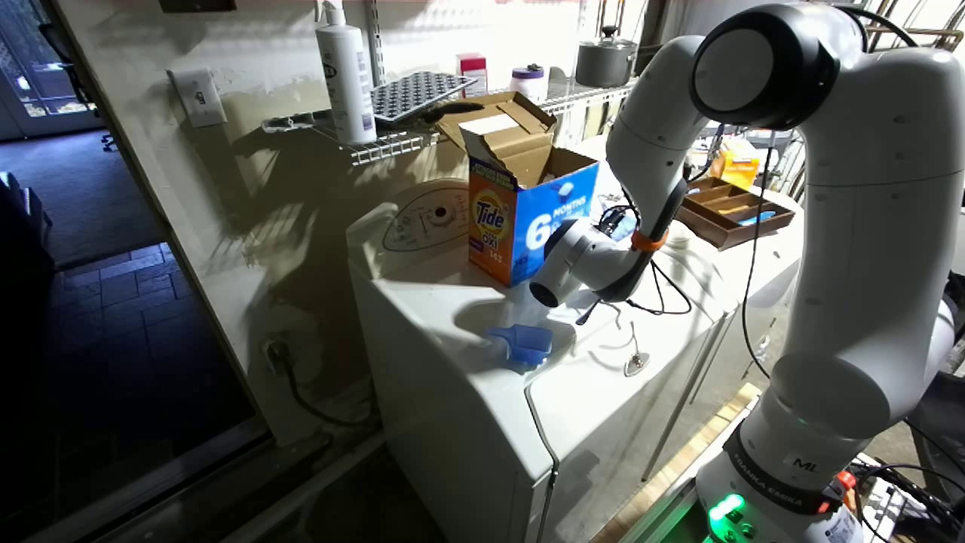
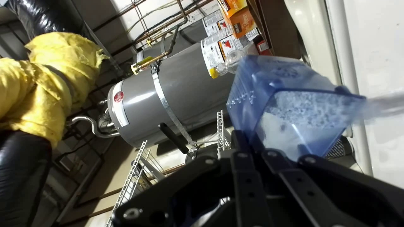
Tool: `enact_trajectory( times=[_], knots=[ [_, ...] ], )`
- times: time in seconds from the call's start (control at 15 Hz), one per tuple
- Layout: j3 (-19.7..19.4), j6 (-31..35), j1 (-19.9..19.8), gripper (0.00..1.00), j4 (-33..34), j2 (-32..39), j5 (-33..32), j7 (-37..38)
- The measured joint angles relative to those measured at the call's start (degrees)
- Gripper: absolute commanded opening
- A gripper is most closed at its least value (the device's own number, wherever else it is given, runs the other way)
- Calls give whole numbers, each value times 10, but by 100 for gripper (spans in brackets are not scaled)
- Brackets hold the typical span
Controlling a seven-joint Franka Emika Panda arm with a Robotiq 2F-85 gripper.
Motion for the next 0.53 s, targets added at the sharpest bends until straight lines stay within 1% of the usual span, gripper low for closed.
enact_trajectory(
  times=[0.2, 0.53],
  knots=[
    [0, 2, -2, 1, 1, 1, 6, 0],
    [0, 22, -10, 1, 13, 1, 36, 0]
  ],
)
